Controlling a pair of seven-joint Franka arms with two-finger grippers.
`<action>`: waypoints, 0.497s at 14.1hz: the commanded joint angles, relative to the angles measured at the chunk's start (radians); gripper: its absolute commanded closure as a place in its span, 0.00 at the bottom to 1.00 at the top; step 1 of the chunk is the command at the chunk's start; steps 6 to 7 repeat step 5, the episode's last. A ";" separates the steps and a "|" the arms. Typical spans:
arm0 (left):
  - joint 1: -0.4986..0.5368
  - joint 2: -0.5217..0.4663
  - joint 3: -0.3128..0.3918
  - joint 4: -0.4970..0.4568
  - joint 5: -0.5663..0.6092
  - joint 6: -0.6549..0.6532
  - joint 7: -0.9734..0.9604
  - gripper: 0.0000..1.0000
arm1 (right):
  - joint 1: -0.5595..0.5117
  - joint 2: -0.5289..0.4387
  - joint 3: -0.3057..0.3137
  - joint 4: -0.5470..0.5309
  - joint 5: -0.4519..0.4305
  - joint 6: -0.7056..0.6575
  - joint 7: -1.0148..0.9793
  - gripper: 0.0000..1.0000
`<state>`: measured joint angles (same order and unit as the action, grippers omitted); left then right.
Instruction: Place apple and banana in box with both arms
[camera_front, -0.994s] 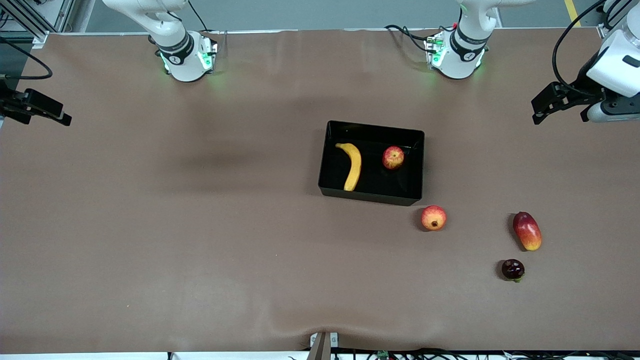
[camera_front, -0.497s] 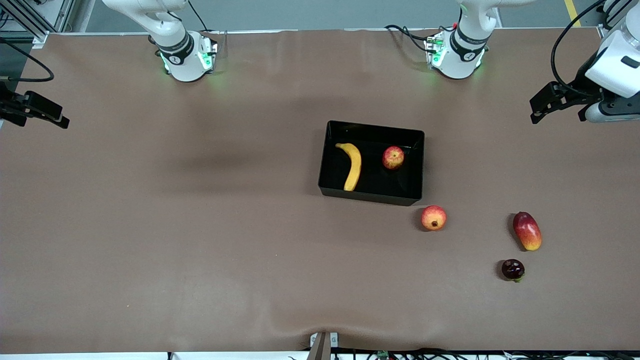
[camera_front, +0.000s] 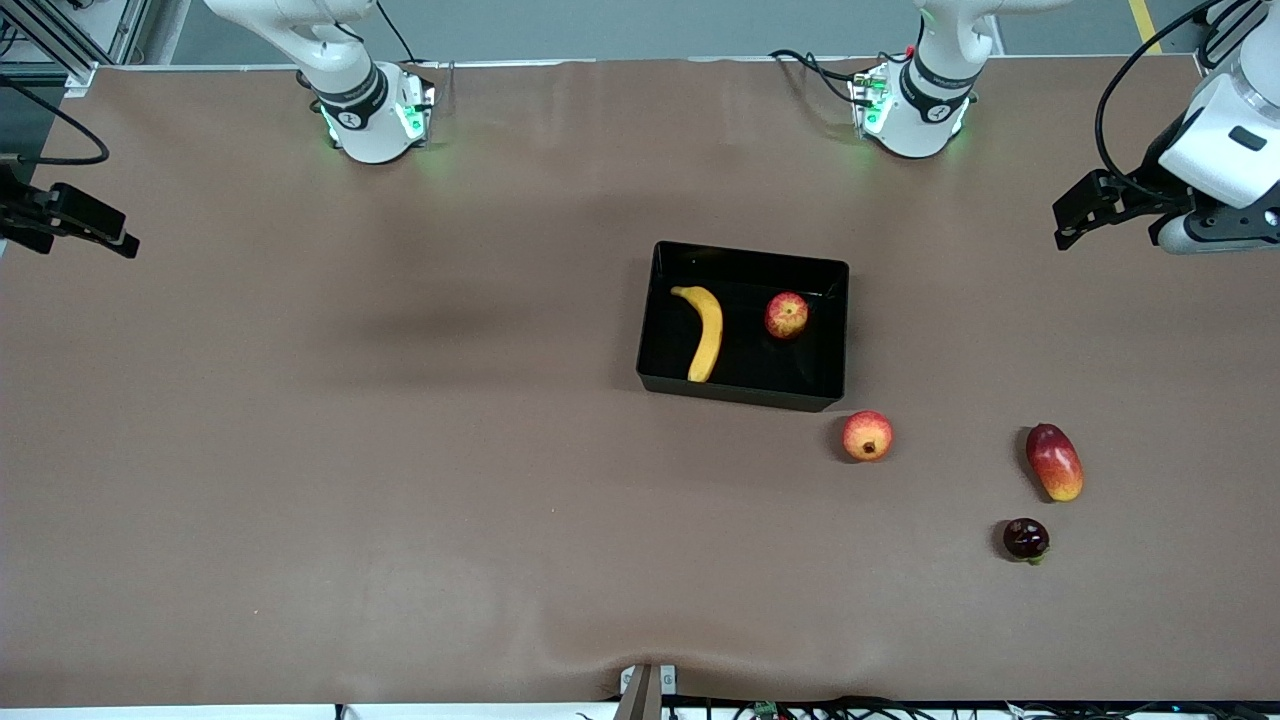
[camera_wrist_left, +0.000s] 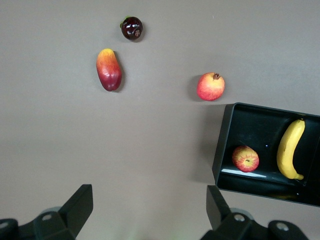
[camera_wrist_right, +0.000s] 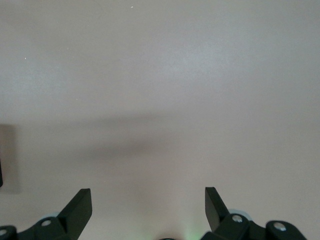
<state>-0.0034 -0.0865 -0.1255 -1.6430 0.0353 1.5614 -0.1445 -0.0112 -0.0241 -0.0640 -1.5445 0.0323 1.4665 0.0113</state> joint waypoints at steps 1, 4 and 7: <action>-0.004 0.007 0.004 0.022 -0.023 -0.026 0.014 0.00 | 0.000 -0.030 0.003 -0.032 -0.014 0.014 0.001 0.00; -0.003 0.007 0.004 0.022 -0.023 -0.026 0.016 0.00 | 0.002 -0.027 0.003 -0.016 -0.014 0.024 0.001 0.00; -0.003 0.008 0.004 0.022 -0.023 -0.026 0.014 0.00 | 0.003 -0.027 0.003 -0.014 -0.014 0.024 0.001 0.00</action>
